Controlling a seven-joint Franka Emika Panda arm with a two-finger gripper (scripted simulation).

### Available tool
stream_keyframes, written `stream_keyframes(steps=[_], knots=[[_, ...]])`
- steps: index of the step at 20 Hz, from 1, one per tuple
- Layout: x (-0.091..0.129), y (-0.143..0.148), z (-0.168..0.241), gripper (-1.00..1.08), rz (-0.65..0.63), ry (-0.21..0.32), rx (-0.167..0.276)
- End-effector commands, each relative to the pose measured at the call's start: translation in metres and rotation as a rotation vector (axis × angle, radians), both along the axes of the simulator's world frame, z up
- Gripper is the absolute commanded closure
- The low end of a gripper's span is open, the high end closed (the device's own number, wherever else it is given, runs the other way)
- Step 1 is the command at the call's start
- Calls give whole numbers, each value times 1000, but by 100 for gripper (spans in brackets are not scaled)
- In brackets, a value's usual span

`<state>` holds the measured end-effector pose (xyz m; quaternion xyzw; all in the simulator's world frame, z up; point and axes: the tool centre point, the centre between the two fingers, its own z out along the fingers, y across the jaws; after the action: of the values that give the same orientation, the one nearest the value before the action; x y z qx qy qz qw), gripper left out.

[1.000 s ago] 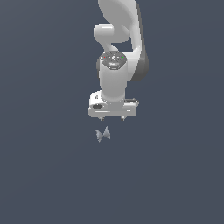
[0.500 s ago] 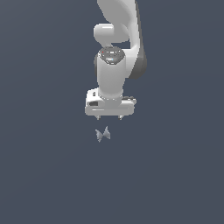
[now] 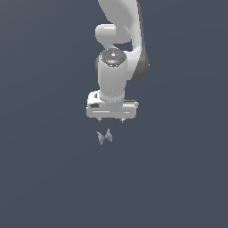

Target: Pick up the object and move it to a goal position.

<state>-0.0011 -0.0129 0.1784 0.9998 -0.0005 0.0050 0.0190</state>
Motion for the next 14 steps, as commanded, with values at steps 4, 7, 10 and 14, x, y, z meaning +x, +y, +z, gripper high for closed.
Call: stream_keyframes(steps=[4,7,10,14], knots=[[1,-2,-6,-92,-88,-1,7],[2,-4,-11,-92,-157,-1,12],[3,-6,-17,-92,-241,-2,17],[4,-9,-25,-92,-364,-2,24]])
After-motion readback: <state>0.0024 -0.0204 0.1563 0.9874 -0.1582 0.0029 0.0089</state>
